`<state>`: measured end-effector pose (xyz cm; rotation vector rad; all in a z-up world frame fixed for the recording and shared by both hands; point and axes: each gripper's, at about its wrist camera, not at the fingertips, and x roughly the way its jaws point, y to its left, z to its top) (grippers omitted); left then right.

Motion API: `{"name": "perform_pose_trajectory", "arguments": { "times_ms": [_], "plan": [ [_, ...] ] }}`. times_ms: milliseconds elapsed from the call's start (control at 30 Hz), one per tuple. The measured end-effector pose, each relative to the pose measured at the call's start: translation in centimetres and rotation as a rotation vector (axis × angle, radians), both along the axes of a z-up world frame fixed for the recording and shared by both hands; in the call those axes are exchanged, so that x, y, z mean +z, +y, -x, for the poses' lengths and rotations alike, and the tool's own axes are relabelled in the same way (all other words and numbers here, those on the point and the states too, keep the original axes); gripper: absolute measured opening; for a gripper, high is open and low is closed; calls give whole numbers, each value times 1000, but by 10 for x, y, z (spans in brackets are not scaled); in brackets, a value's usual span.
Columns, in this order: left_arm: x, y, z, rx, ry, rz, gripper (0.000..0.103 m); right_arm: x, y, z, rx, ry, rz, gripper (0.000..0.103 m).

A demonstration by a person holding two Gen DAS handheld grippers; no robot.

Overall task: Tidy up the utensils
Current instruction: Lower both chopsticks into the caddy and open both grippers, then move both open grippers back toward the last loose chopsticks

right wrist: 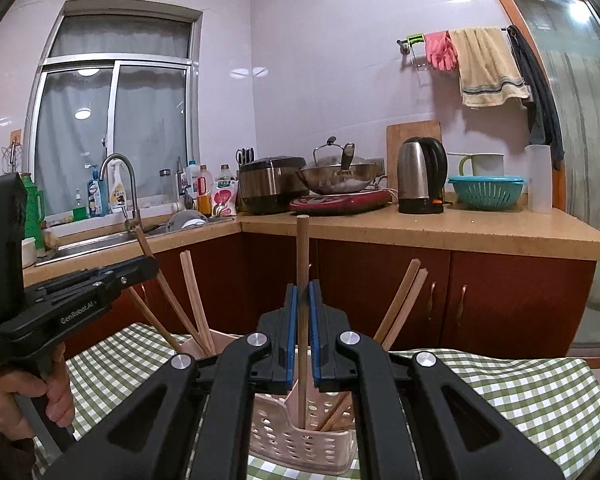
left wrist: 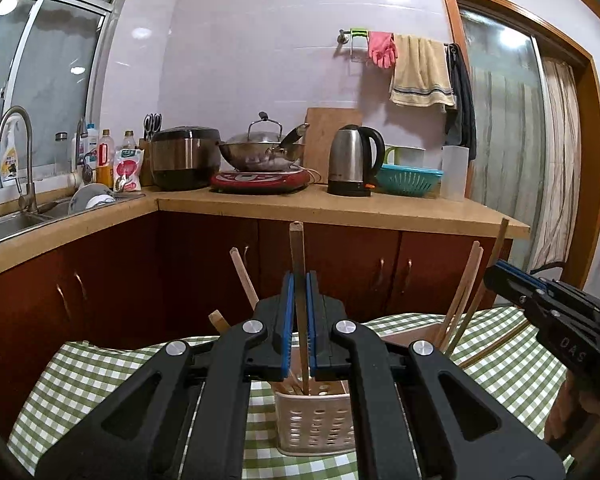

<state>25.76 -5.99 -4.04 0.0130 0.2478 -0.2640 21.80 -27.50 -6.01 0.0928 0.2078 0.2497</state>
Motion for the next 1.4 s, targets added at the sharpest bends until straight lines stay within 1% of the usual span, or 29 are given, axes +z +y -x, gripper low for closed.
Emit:
{"name": "perform_pose_trajectory", "arguments": {
  "times_ms": [433,667,700,733,767,800,833,867,933,1133,1300,1400],
  "plan": [
    [2,-2,-3,-14,2,-7,6,0,-1,-8,-11,4,3,7],
    [3,-2,-2,-9,4,-3,7,-1,1,-10,-27,3,26,7],
    [3,-2,-2,-10,4,0,11,-2,1,-10,-28,8,26,8],
    [3,-2,-2,-11,7,1,21,-3,0,-11,-31,14,21,14],
    [3,-2,-1,-10,5,3,27,-4,-1,-10,-36,16,16,29],
    [4,-2,0,-8,-1,6,37,-4,-3,-9,-43,14,7,37],
    [5,-2,1,-10,-4,7,43,-3,-5,-6,-53,7,-8,44],
    [6,-2,3,-15,-8,7,45,-2,-8,-4,-59,1,-17,44],
    [9,-3,5,-14,-17,-3,52,2,-9,0,-66,2,-17,44],
    [18,-2,28,-10,-31,-2,67,6,-8,28,-106,7,-5,54],
    [10,3,60,3,-13,-27,69,-4,0,63,-132,45,0,55],
    [-5,11,85,16,26,-40,69,-26,8,91,-135,86,-1,55]
  ]
}}
